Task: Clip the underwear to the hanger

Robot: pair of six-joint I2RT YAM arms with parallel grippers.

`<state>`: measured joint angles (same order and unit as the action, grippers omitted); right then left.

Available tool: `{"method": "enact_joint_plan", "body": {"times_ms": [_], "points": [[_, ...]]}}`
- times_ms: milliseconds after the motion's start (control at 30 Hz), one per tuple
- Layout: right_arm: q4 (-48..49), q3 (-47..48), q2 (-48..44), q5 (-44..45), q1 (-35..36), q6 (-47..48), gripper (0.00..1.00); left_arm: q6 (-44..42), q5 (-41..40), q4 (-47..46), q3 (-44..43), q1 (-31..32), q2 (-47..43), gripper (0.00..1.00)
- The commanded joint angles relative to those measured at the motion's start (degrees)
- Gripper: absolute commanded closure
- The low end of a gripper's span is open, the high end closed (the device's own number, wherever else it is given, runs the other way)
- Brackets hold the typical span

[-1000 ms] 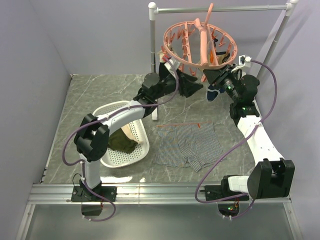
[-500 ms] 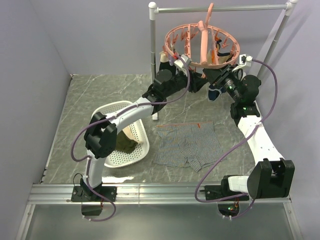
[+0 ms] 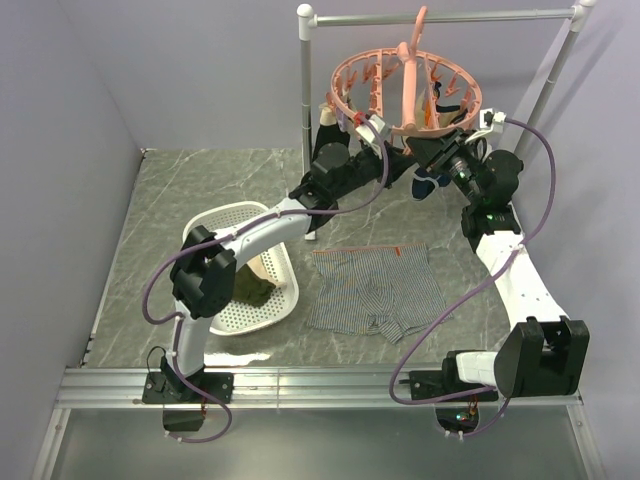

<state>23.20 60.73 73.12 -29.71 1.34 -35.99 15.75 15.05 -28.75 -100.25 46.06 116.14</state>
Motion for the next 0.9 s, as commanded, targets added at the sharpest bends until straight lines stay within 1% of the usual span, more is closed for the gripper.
{"method": "enact_joint_plan", "body": {"times_ms": [0, 100, 233, 300, 533, 567, 633, 667, 700, 767, 833, 867], "points": [[2.1, 1.0, -0.1, -1.8, 0.3, -1.5, 0.89, -3.7, -0.8, -4.1, -1.3, 0.6, 0.3, 1.00], [1.4, 1.6, 0.3, -1.1, 0.1, -2.9, 0.78, -5.1, -1.2, -4.7, 0.4, 1.0, 0.0, 1.00], [0.3, 2.5, 0.4, 0.6, 0.2, -4.1, 0.71, -7.6, -2.4, -5.6, 2.1, 2.0, -0.5, 1.00], [-0.1, 2.6, 0.5, 0.8, 0.2, -4.4, 0.63, -8.4, -2.9, -5.5, 2.2, 2.2, -0.2, 1.00], [-0.7, 3.1, 1.0, 1.2, 0.2, -5.3, 0.54, -11.0, -4.0, -5.1, 1.8, 3.0, 0.1, 1.00], [-0.7, 3.1, 1.1, 1.2, 0.2, -5.3, 0.55, -11.3, -4.2, -5.3, 2.0, 3.2, 0.0, 1.00], [-0.6, 3.1, 1.1, 1.4, 0.2, -5.3, 0.59, -12.6, -4.6, -5.3, 2.2, 3.5, -0.2, 1.00], [-0.6, 3.2, 1.1, 1.8, 0.2, -5.3, 0.64, -13.1, -5.0, -5.3, 2.3, 3.6, -0.2, 1.00], [-1.0, 3.3, 1.1, 2.3, 0.1, -5.4, 0.66, -13.7, -5.3, -5.3, 2.4, 3.7, -0.3, 1.00], [-1.5, 3.6, 1.1, 2.5, 0.2, -5.6, 0.67, -14.2, -5.9, -4.4, 2.2, 3.7, -0.1, 1.00], [-3.1, 4.4, 1.2, 2.8, 0.2, -5.3, 0.60, -15.0, -6.8, -3.9, 2.6, 3.7, -0.2, 1.00], [-3.3, 4.4, 1.1, 2.8, 0.1, -5.3, 0.55, -15.0, -7.0, -4.1, 2.9, 3.8, -0.3, 1.00]]}}
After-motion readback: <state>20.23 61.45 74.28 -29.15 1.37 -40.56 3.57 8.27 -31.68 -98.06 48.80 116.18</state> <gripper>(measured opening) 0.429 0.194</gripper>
